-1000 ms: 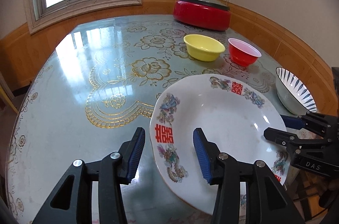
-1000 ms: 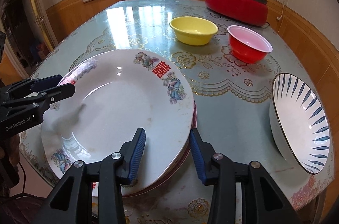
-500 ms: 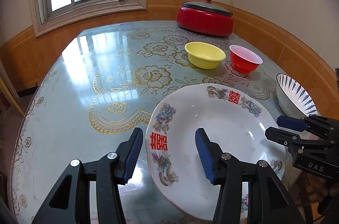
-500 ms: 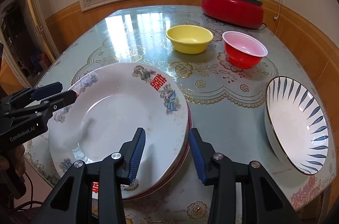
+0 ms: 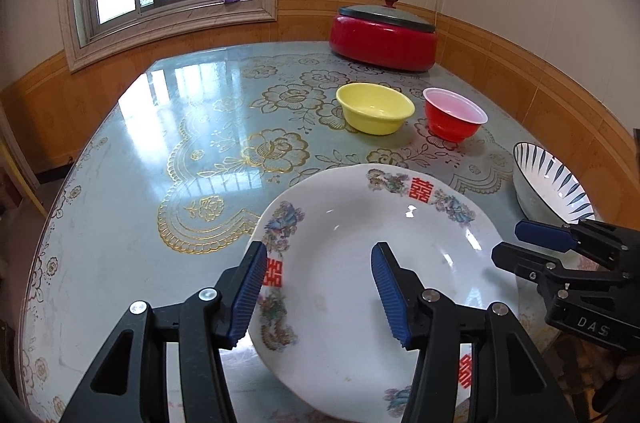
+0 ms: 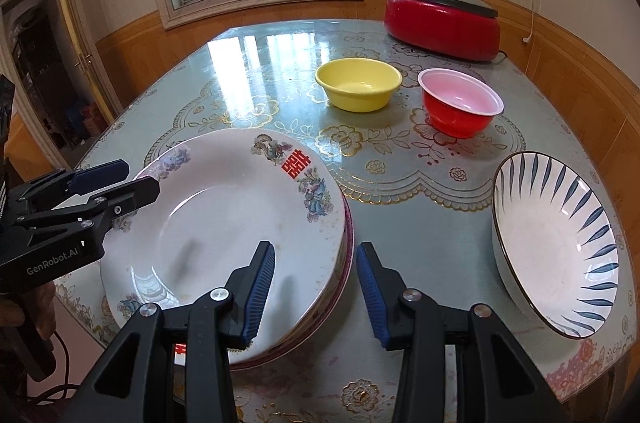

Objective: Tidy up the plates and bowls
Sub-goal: 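Open both grippers and withdraw from the plate stack, then move both grippers toward the white plate with blue leaf stripes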

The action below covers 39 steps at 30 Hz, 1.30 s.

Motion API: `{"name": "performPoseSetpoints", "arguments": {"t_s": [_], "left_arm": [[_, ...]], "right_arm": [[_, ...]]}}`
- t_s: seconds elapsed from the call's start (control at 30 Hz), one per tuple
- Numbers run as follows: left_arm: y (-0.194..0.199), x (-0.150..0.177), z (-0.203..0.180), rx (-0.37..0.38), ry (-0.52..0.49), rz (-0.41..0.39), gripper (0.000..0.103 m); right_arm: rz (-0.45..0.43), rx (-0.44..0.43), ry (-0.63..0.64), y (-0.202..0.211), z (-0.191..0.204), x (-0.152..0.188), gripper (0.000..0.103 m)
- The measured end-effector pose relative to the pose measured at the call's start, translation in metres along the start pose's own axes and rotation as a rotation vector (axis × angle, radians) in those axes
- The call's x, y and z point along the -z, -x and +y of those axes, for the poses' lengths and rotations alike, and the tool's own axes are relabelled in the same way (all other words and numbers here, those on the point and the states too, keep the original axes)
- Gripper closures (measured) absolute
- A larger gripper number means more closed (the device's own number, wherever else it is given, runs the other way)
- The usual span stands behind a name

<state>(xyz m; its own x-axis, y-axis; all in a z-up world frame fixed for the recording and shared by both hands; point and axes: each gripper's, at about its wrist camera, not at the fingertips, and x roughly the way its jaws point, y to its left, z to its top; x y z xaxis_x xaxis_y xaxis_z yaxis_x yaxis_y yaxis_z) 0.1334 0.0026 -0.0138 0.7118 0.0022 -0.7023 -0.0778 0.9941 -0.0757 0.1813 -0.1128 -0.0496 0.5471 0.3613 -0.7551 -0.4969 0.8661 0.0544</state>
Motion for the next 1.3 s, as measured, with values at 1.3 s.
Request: {"name": "performPoseSetpoints", "arguments": {"t_s": [1.3], "left_arm": [[-0.012, -0.034, -0.044, 0.131, -0.047, 0.0, 0.034]], "right_arm": [[-0.041, 0.112, -0.11, 0.023, -0.045, -0.044, 0.06]]}}
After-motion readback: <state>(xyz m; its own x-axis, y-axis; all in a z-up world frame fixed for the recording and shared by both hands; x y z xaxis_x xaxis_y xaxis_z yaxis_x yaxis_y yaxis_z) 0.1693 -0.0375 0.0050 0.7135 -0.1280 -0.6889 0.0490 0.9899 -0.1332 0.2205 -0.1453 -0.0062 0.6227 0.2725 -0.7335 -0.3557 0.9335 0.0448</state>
